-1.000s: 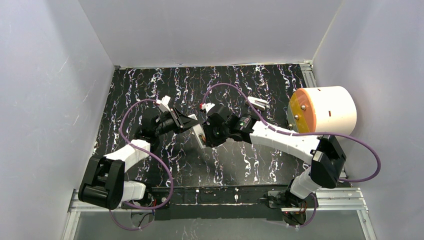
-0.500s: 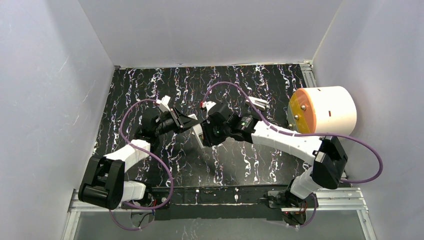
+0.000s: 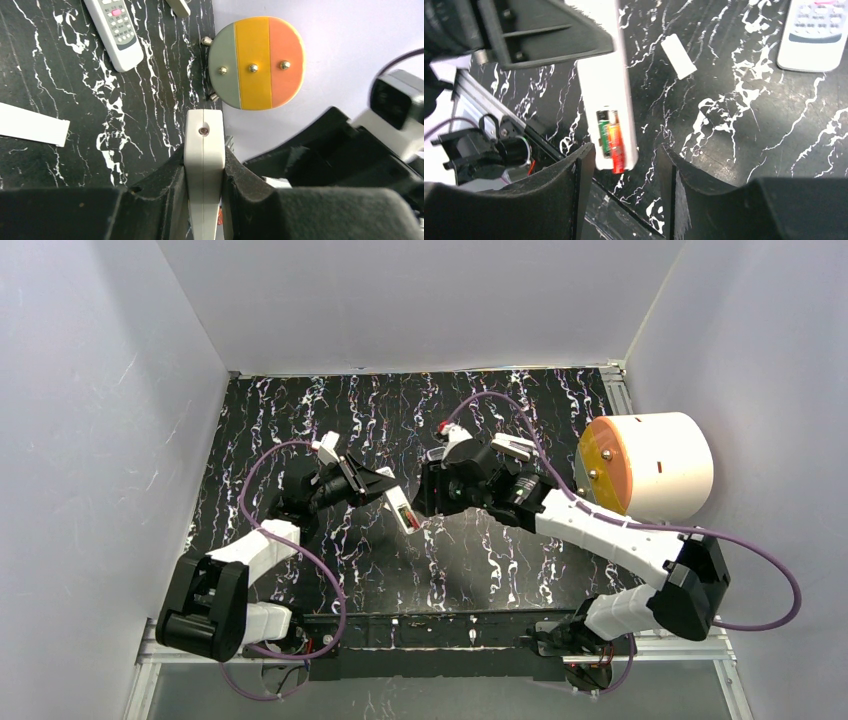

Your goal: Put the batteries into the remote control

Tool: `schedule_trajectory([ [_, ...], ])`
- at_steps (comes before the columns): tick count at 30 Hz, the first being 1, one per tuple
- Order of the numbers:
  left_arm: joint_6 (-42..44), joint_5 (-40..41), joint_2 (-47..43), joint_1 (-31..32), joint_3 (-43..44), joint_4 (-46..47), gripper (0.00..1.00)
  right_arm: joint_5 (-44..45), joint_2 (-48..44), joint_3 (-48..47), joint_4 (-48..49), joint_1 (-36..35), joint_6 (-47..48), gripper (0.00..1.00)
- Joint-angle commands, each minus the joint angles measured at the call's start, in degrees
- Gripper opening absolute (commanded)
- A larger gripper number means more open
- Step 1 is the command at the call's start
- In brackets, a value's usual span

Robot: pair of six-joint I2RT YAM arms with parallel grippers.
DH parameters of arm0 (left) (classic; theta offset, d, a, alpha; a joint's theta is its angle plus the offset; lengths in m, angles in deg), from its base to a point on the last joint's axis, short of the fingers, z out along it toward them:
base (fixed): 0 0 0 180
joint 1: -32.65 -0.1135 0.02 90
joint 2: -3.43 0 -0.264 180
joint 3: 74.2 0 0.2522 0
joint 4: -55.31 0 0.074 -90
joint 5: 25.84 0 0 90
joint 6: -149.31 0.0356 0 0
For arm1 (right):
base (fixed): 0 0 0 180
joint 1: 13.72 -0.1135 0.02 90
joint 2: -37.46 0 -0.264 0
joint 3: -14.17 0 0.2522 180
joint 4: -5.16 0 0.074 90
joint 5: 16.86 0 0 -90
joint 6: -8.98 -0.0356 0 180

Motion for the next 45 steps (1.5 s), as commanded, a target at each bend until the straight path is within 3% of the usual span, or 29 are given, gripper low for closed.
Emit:
schedule_trajectory([
  [1,-3.9,-2.0,-2.8,0.0,2.8,1.9,0.0,-1.5,-2.4,4.4,8.8,2.7,-6.6,0.55],
  [6,-4.6,-3.1,-2.6,-0.1,3.7,1.9,0.0,-7.5,-1.2,4.4,11.2,3.0,-6.0,0.53],
  [12,-4.5,-3.1,-2.3,-0.1,3.8,1.9,0.0,-8.5,-0.9,4.3,11.5,2.9,-5.9,0.52],
  [19,-4.3,-3.1,-2.3,-0.1,4.2,1.9,0.0,-8.4,-0.1,4.3,10.4,2.9,-5.5,0.36],
  [33,-4.2,-3.6,-1.7,-0.1,4.6,1.9,0.0,-8.6,2.5,3.5,8.4,2.9,-4.9,0.22],
  [45,-3.9,-3.6,-1.7,-0.2,4.7,1.9,0.0,-8.7,3.5,3.0,6.9,2.9,-3.6,0.32],
])
